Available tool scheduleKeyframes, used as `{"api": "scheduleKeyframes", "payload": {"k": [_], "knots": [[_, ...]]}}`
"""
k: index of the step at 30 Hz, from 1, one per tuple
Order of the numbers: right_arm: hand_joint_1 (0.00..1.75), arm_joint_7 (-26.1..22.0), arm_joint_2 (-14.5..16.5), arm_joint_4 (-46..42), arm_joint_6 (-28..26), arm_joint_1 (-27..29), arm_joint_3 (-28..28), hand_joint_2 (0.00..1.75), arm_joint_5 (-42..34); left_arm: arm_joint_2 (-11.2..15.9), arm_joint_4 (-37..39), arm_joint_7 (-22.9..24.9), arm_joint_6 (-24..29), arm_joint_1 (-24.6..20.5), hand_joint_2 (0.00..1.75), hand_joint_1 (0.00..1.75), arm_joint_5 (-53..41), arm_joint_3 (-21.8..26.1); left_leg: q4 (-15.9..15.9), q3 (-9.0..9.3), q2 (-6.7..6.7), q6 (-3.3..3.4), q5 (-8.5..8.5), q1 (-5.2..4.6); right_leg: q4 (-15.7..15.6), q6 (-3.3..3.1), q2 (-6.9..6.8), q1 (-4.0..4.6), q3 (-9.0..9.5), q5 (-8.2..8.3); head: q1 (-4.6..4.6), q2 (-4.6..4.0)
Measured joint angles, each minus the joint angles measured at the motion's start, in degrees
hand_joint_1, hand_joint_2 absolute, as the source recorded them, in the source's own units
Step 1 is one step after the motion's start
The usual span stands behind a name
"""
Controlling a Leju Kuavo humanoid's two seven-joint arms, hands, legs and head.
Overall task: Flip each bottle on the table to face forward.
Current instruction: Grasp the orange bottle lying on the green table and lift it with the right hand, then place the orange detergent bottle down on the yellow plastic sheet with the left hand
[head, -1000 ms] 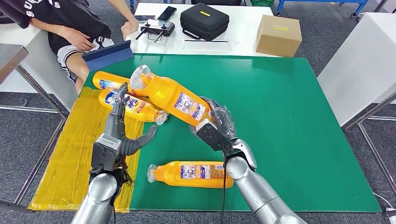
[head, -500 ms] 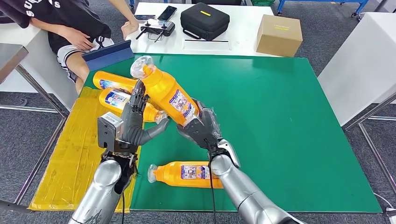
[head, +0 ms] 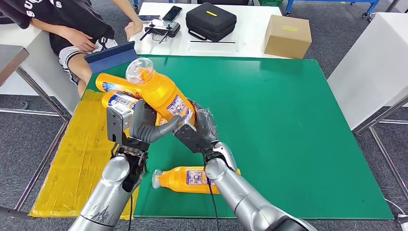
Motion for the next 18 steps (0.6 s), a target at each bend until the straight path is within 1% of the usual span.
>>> {"api": "scheduleKeyframes", "payload": {"k": [3,8,18], "knots": [[1.75,-0.56,0.47,0.19,-2.76,-0.03,0.85,1.75,1.05,-0.32,0.80,0.19,0.00,-0.59,1.75,0.00,1.16,0.04,0.00,-0.01,0.01,0.00,0.00,0.00,0.00,0.00,0.00,0.00,-0.01,0.00,-0.01,0.00],[1.75,0.02,0.76,0.22,-5.05,-0.31,2.70,1.75,2.57,-0.41,1.91,0.37,0.00,-1.15,1.75,0.00,1.95,0.23,0.00,-0.02,0.01,0.00,0.00,0.00,0.00,0.00,0.01,0.00,-0.03,0.00,-0.01,0.00],[1.75,0.09,1.02,0.33,-5.49,-1.13,4.38,1.75,3.01,-0.48,3.44,0.60,0.00,-1.22,1.75,0.00,2.14,0.45,0.00,-0.03,0.01,-0.02,0.02,0.00,0.01,0.00,0.01,-0.01,-0.05,0.00,-0.01,0.00]]}}
